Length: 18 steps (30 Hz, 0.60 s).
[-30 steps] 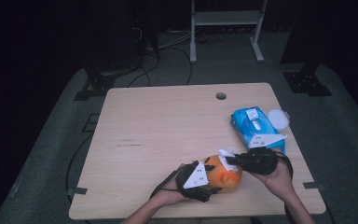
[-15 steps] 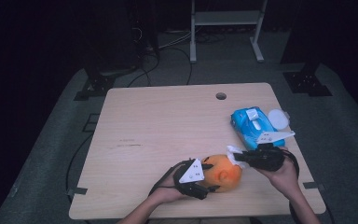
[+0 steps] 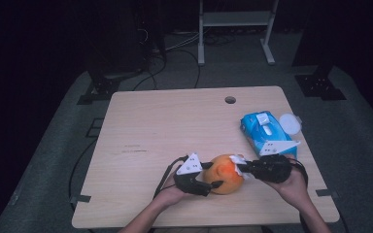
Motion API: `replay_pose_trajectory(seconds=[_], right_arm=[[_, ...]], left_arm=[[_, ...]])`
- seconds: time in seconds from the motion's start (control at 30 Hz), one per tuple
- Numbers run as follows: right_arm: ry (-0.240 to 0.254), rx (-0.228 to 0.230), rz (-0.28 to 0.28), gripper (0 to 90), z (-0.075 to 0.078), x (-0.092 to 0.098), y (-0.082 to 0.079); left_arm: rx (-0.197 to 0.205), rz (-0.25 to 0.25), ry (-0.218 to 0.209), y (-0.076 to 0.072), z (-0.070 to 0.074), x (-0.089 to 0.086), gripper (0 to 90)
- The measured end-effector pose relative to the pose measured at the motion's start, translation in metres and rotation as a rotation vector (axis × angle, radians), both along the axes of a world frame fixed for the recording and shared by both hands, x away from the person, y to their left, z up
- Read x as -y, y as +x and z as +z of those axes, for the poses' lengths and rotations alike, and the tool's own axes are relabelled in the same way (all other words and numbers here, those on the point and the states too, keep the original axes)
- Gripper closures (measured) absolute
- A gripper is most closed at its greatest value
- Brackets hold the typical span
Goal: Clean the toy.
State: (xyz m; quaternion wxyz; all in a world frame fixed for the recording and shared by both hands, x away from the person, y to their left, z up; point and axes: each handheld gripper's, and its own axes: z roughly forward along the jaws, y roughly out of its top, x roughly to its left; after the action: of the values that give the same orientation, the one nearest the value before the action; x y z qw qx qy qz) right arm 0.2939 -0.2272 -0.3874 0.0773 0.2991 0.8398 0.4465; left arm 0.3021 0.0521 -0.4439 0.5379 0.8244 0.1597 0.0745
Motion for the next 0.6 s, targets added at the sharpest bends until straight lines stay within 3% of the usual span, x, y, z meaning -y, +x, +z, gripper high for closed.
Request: replay_pose_trajectory(seconds=[0.07,0.17,0.2,0.27,0.4,0.5,0.53,0.6], right_arm=[[0.035,0.02,0.041,83.2,0.006,-0.009,-0.004],[0.125,0.0,0.124,83.2,0.013,-0.015,-0.007],[0.12,0.003,0.127,83.2,0.014,-0.017,-0.008],[0.085,0.018,0.116,82.8,0.01,-0.02,-0.007],[0.095,0.001,0.037,82.9,0.001,-0.003,0.004],[0.098,-0.012,-0.015,82.9,-0.003,0.01,0.008],[0.108,-0.023,-0.013,82.9,-0.004,0.011,0.009],[0.116,-0.031,0.002,82.8,-0.006,0.009,0.009]], left_arm=[[-0.014,0.011,-0.02,0.001,0.0,-0.002,32.8],[-0.029,0.023,-0.046,0.004,0.001,-0.002,33.3],[-0.025,0.027,-0.044,0.004,0.002,-0.003,33.3],[-0.025,0.032,-0.044,0.004,0.002,-0.003,33.5],[-0.017,0.039,-0.053,0.006,0.002,-0.005,30.8],[-0.052,0.001,-0.003,0.011,-0.009,-0.002,19.5],[-0.046,0.018,0.021,0.013,-0.016,-0.001,18.4],[-0.047,0.015,0.024,0.015,-0.019,0.002,12.9]])
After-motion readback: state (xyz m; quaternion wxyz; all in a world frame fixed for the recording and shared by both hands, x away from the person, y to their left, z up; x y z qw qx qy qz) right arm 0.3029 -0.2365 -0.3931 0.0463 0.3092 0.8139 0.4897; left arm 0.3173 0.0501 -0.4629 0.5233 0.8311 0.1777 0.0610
